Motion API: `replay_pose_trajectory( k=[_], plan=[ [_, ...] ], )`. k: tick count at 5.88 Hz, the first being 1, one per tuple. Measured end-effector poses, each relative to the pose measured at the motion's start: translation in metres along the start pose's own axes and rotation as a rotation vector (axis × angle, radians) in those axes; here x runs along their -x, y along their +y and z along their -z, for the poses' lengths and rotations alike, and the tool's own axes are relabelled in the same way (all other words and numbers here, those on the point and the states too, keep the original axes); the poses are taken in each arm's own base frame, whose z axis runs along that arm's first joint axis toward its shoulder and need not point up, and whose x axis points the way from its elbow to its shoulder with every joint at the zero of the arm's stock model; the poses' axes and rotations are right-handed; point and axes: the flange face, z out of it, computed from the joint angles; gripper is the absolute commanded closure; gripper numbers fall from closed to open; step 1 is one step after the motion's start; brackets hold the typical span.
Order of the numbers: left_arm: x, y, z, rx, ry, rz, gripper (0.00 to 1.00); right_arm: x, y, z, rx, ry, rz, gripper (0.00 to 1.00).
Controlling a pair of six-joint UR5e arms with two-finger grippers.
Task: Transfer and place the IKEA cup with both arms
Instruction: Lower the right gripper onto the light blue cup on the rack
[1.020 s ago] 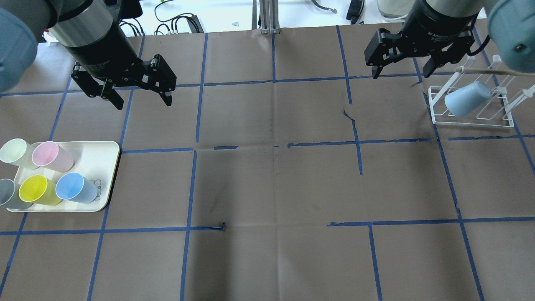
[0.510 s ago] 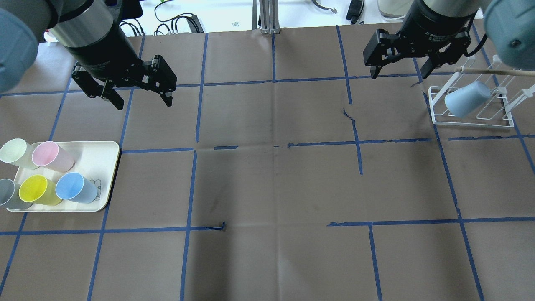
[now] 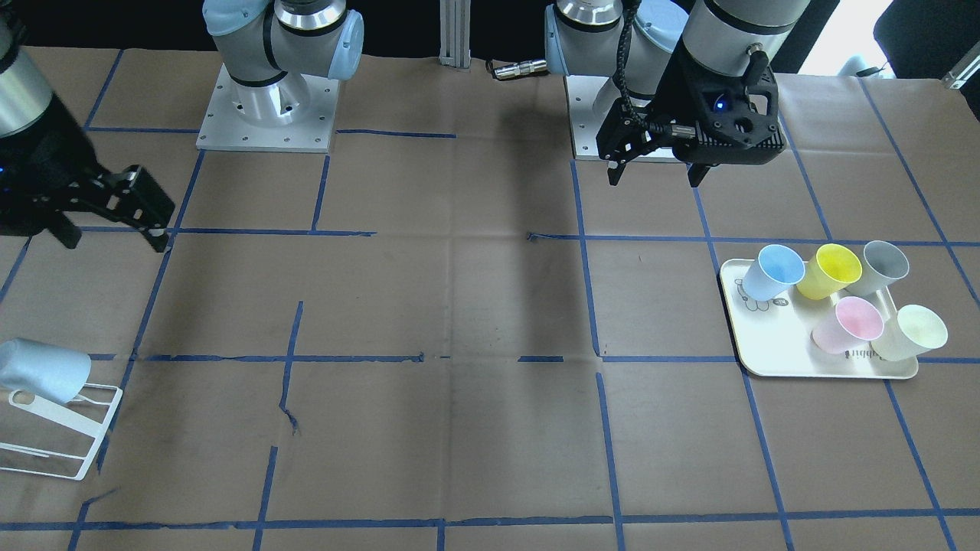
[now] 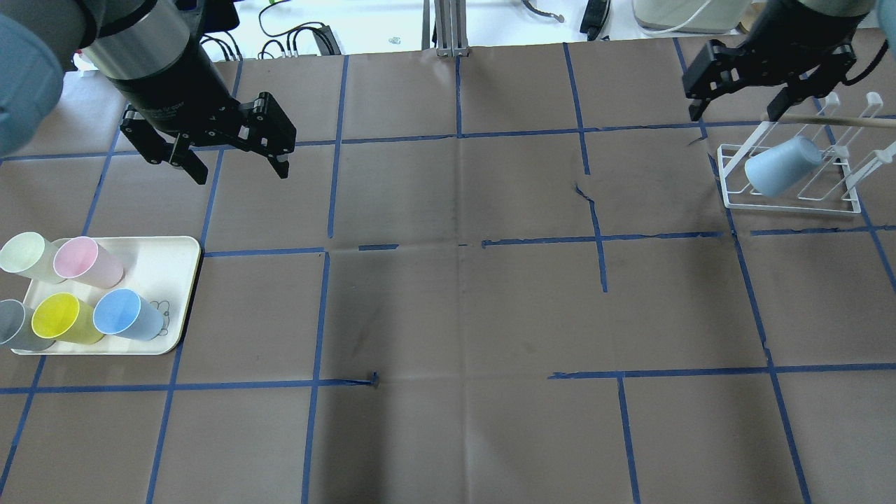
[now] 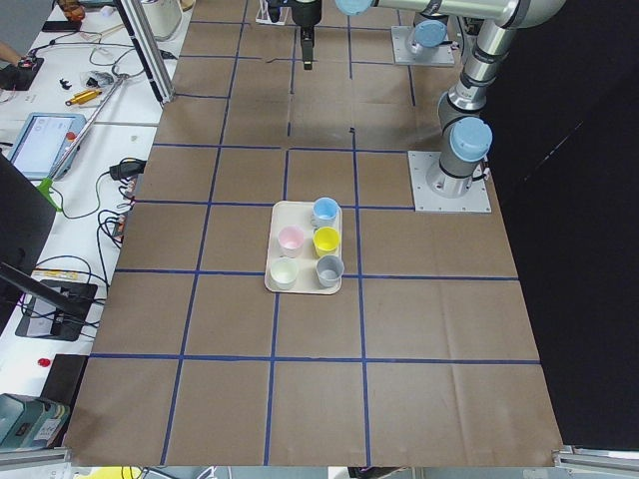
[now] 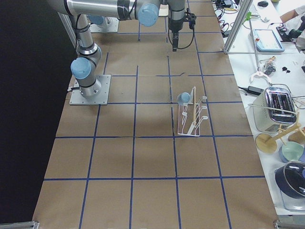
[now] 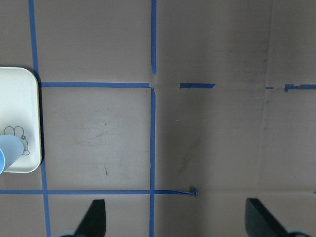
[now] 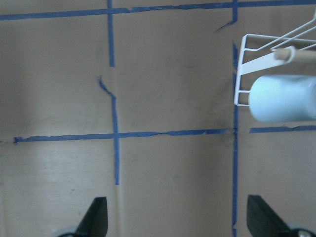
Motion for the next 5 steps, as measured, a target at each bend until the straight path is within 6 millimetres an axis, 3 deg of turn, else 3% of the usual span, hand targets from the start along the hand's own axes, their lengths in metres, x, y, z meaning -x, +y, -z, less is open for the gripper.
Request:
replay_pose_trajectory(
  k=[2,3,5],
  plan=[
    [0.000,0.000,0.000,0.000,0.000,0.000,0.02,-0.092,-0.035,-0.050,-0.017,0.016,0.155,0.00],
    [0.000,0.000,0.000,0.001,0.000,0.000,0.02,-0.128,-0.043,-0.077,-0.006,0.012,0.249,0.00],
    [0.000,0.000,-0.001,0.001,0.000,0.000,0.02,-0.153,-0.048,-0.109,0.018,-0.011,0.349,0.00]
  ],
)
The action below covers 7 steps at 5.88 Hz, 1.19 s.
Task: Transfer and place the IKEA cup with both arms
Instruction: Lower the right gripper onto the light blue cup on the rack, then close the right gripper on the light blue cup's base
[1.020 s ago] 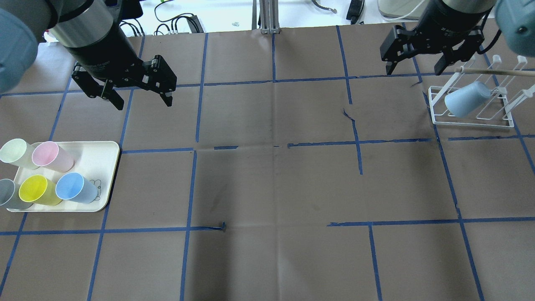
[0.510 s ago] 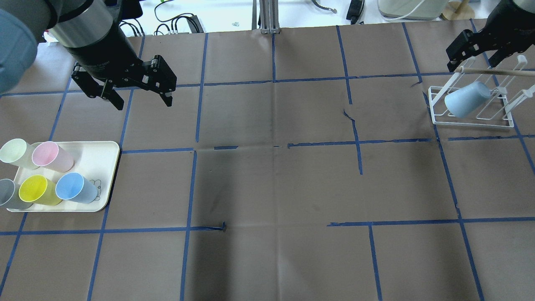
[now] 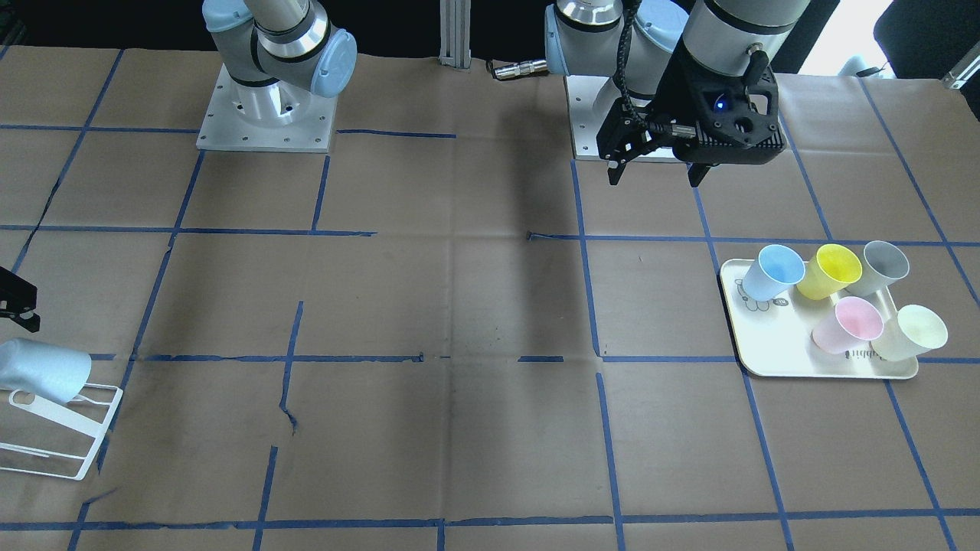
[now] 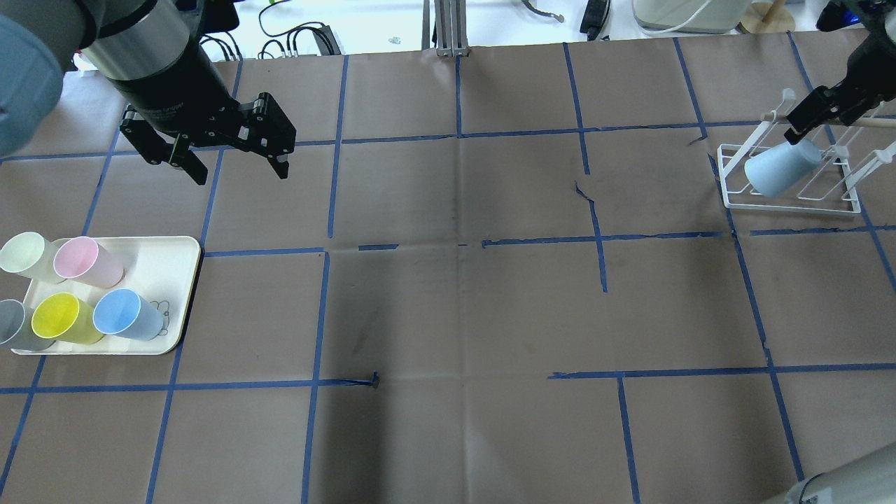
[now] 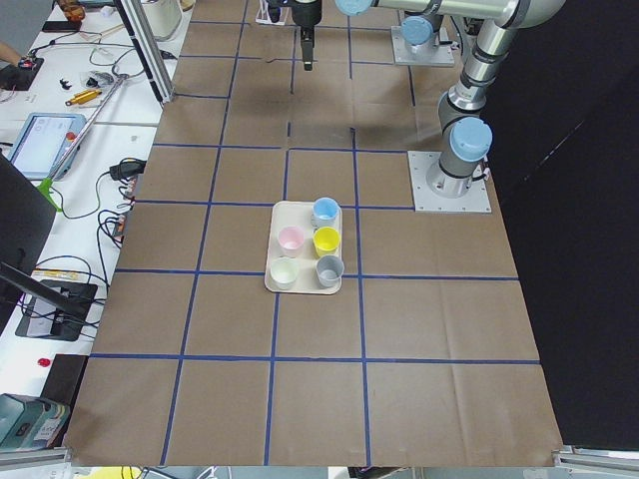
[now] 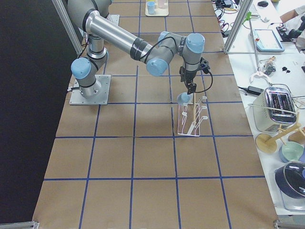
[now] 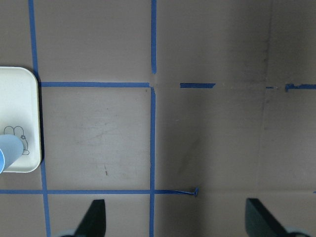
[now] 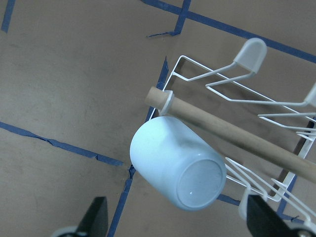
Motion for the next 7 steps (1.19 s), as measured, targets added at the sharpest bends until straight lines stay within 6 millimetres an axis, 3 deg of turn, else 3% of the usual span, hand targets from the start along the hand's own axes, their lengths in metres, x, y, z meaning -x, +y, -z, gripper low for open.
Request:
replay_pose_trajectory(
  k=[4,7],
  plan=[
    [0.000,0.000,0.000,0.000,0.000,0.000,0.02,-0.017,-0.013,-0.052,0.000,-0.050,0.004,0.00],
    [0.000,0.000,-0.002,0.003,-0.002,0.001,0.02,-0.028,-0.009,-0.062,-0.011,-0.079,-0.014,0.00]
  ],
)
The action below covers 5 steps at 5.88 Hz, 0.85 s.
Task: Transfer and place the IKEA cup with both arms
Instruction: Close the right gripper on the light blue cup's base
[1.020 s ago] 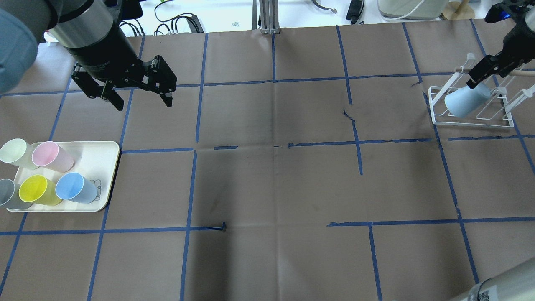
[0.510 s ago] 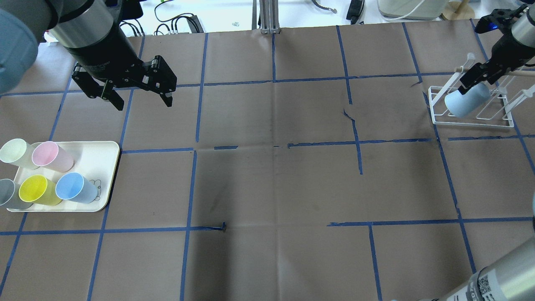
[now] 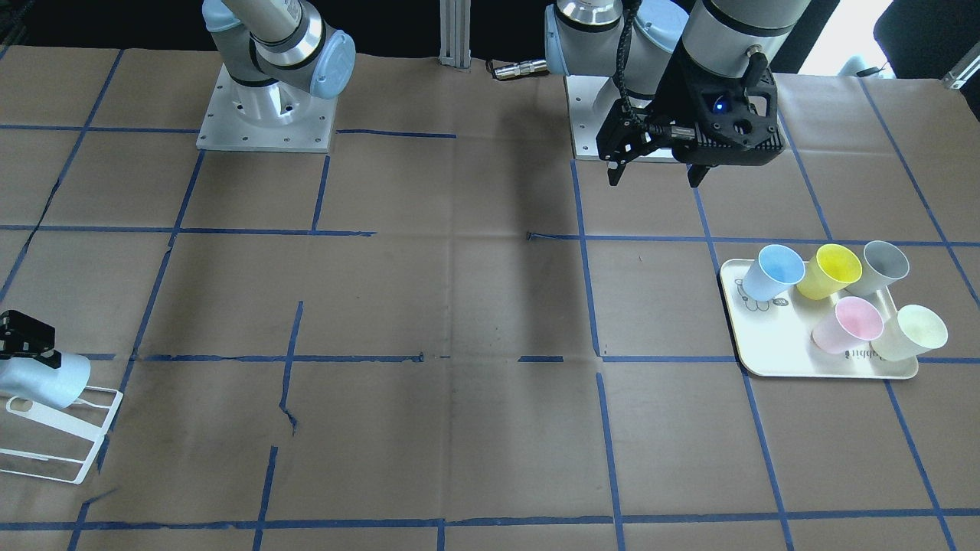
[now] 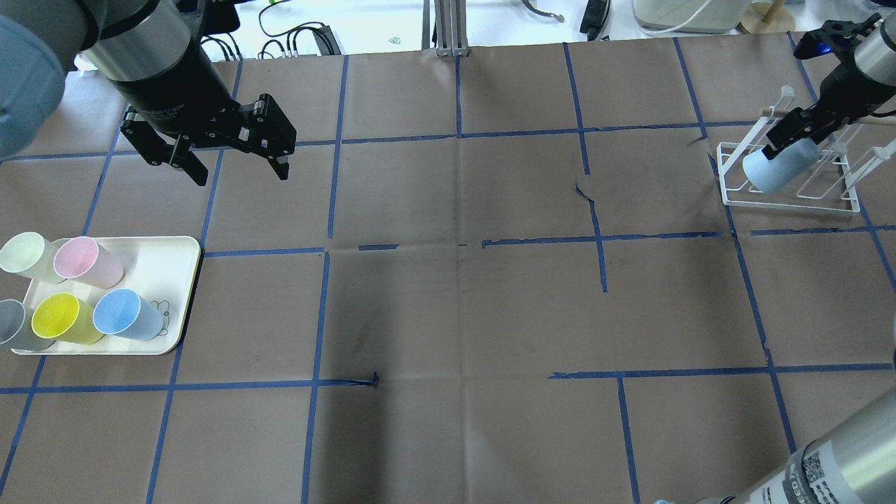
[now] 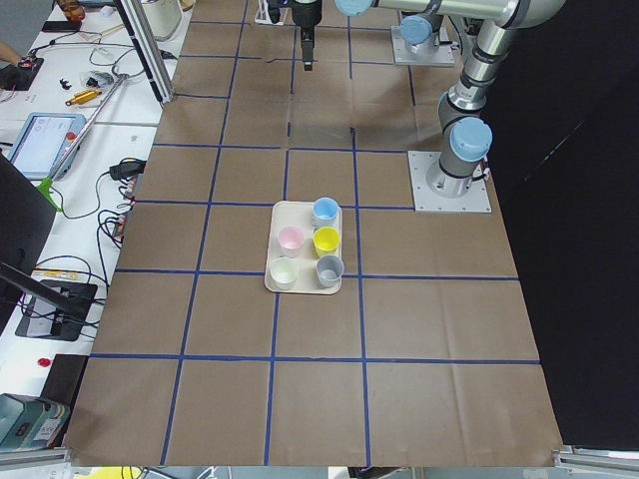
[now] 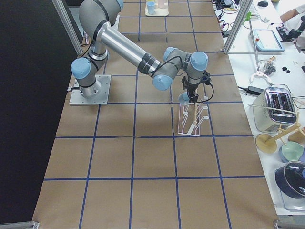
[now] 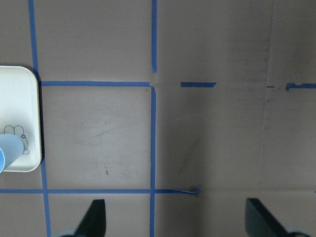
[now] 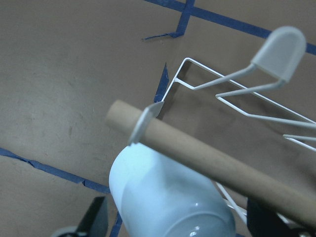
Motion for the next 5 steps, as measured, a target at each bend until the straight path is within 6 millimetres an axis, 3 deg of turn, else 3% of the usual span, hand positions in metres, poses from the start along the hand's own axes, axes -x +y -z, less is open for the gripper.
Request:
replay_pose_trajectory(
  k=[4,5],
  plan=[
    [0.0002,0.0002,-0.0025,0.004,-0.001,0.001,0.02,0.0053,0.0101,-0.0077,0.024,-0.054,-0.024,0.00],
    [0.0002,0.0002,-0.0027,0.004,-0.001,0.001,0.02,0.0069,0.0102,-0.0084,0.019,-0.064,-0.025,0.07]
  ],
)
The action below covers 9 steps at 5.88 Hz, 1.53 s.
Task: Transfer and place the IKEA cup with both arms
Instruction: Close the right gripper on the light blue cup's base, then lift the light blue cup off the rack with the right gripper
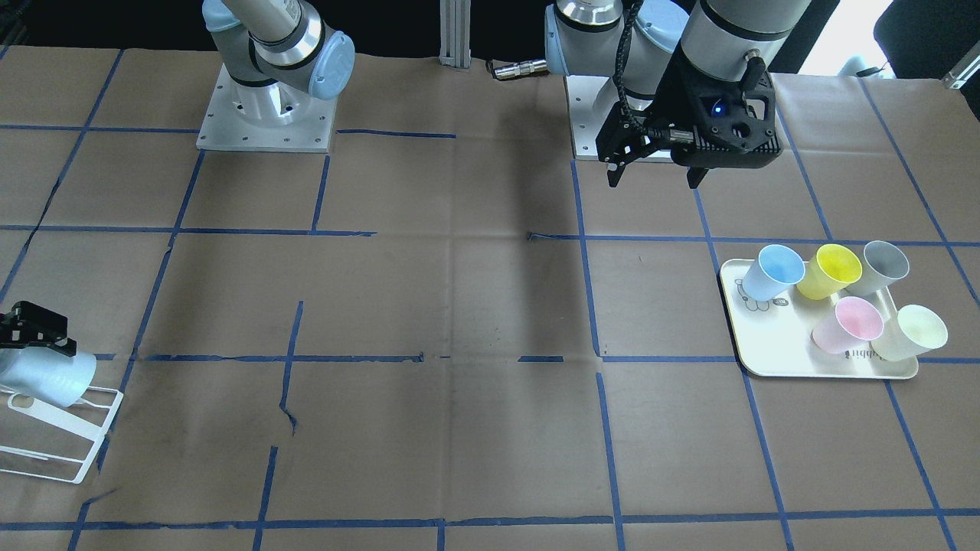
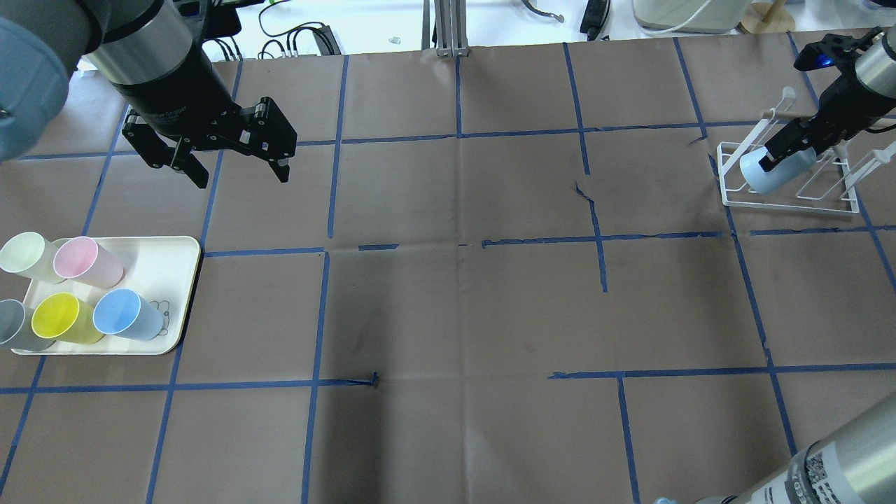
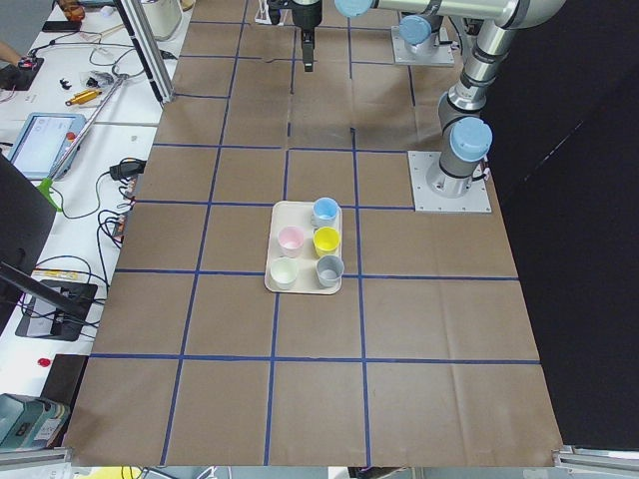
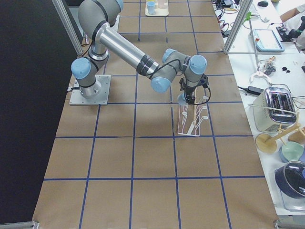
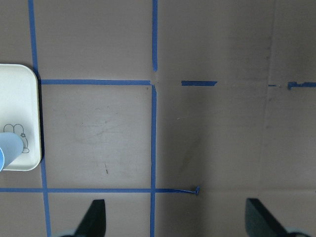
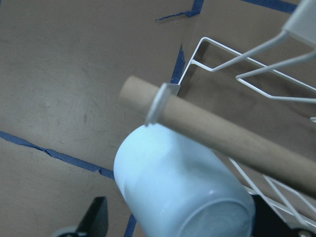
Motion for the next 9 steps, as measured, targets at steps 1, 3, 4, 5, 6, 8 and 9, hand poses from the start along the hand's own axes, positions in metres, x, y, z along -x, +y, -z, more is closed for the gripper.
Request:
replay_pose_trajectory(
  k=[1,3,4,5,6,8,9],
  plan=[
    [0.000,0.000,0.000,0.000,0.000,0.001,0.02,0.000,0.000,0.001,-0.004,0.000,0.000,0.19],
    [0.000,0.000,0.000,0.000,0.001,0.001,0.02,-0.001,-0.001,0.006,-0.007,0.011,0.001,0.49],
    [0.000,0.000,0.000,0.000,0.001,0.002,0.02,0.000,0.000,0.010,-0.009,0.018,0.001,0.53],
    [0.000,0.000,0.000,-0.001,0.002,0.002,0.02,0.004,0.002,0.022,-0.017,0.028,0.002,0.57],
    [0.000,0.001,0.001,-0.002,0.002,0.002,0.02,0.012,0.006,0.040,-0.028,0.041,0.003,0.57],
    [0.000,0.001,0.001,-0.003,0.002,0.001,0.02,0.034,0.018,0.085,-0.062,0.075,0.009,0.58],
    [0.000,0.001,0.001,-0.003,0.003,-0.001,0.02,0.051,0.027,0.117,-0.093,0.103,0.018,0.60]
  ],
)
